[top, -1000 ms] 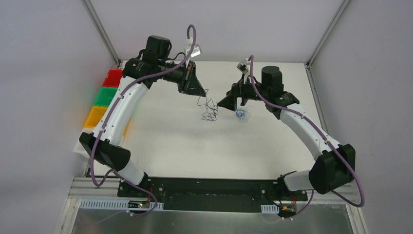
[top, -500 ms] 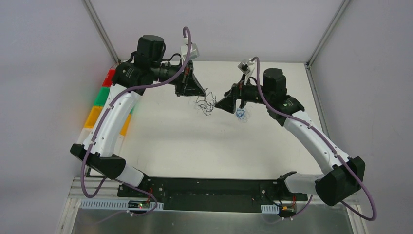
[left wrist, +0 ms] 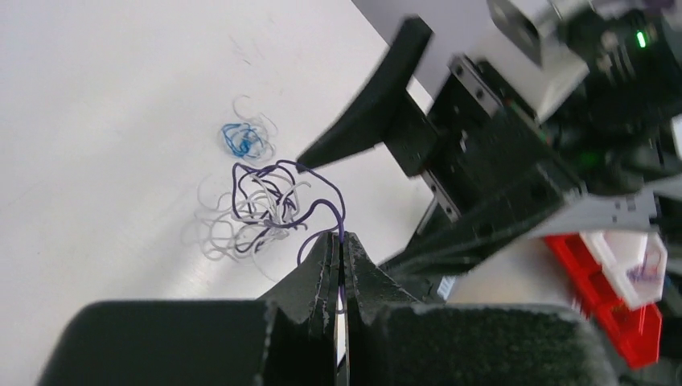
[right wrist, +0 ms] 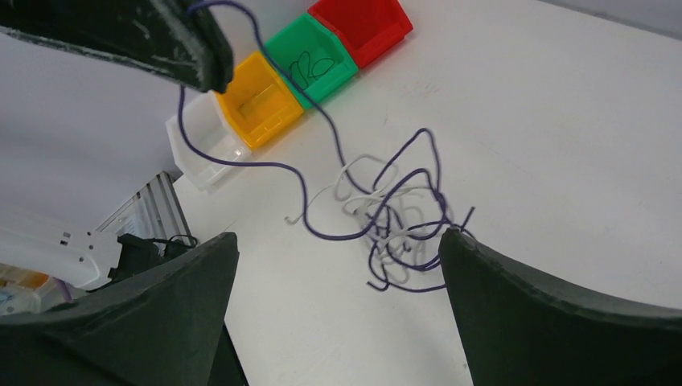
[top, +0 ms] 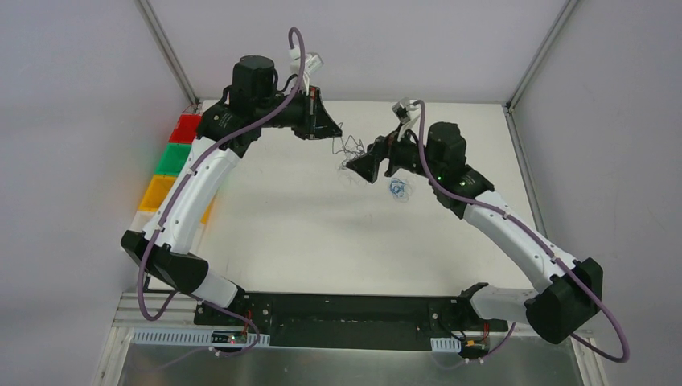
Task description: Untangle the cables
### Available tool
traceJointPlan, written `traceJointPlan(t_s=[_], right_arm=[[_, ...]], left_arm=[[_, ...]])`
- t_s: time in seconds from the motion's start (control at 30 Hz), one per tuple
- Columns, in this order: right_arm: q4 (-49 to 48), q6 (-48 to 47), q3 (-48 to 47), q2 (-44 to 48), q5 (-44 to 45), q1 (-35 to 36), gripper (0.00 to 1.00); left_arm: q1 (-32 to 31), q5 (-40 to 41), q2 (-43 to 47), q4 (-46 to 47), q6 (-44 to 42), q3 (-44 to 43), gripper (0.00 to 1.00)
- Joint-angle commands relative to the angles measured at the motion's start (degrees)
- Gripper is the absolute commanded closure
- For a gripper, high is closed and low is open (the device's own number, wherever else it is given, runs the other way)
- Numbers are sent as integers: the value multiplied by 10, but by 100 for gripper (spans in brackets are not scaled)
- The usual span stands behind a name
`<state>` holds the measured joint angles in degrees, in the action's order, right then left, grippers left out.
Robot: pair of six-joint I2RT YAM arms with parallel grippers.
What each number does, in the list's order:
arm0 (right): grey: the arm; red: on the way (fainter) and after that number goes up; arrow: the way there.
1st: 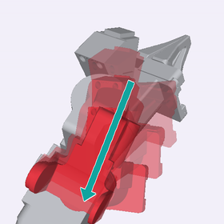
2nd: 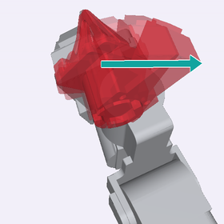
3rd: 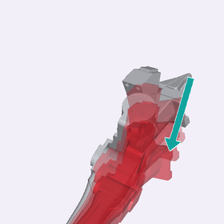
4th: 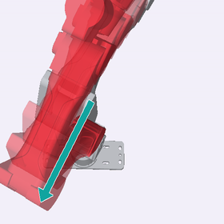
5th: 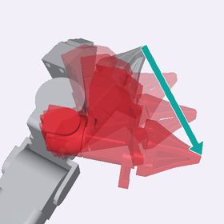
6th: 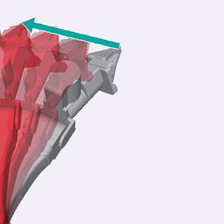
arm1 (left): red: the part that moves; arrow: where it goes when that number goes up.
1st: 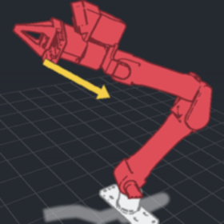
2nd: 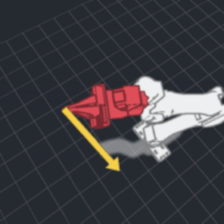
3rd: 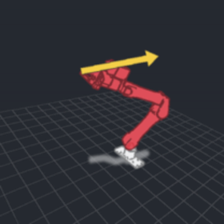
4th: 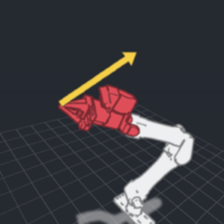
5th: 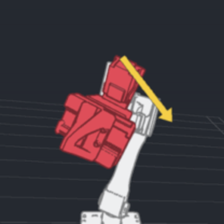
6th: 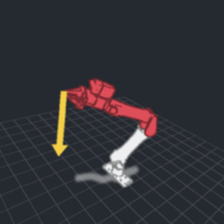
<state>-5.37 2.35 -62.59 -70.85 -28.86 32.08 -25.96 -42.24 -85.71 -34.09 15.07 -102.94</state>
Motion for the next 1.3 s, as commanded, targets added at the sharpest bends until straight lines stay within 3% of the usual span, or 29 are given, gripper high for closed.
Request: traceJointPlan(t_s=[0.0,0.27,0.47,0.57,0.67,0.8,0.87,0.97,1.07,1.27], right_arm=[[-63,0,7,9,124,38,1],[-100,-84,-28,-71,249,74,1],[-119,-101,-62,-133,260,87,1],[-133,-104,-90,-174,324,89,3],[-138,-109,-109,-209,360,82,20],[-170,-122,-53,-218,255,54,66],[-157,-127,-31,-220,229,40,81],[-115,-138,-8,-219,186,11,92],[-68,-151,16,-216,153,-17,98],[34,-196,66,-196,97,-54,100]], left_arm=[[-12,113,0,46,109,-16,100],[-19,207,-14,62,192,-15,100],[-19,208,-4,110,259,11,100],[-19,188,3,130,286,25,100],[-19,171,10,143,298,28,100],[-16,110,1,178,286,-11,100],[-11,101,-9,181,280,-52,100],[8,76,-35,182,255,-125,100],[33,89,-51,184,236,-186,100],[89,99,-89,193,222,-317,100]])
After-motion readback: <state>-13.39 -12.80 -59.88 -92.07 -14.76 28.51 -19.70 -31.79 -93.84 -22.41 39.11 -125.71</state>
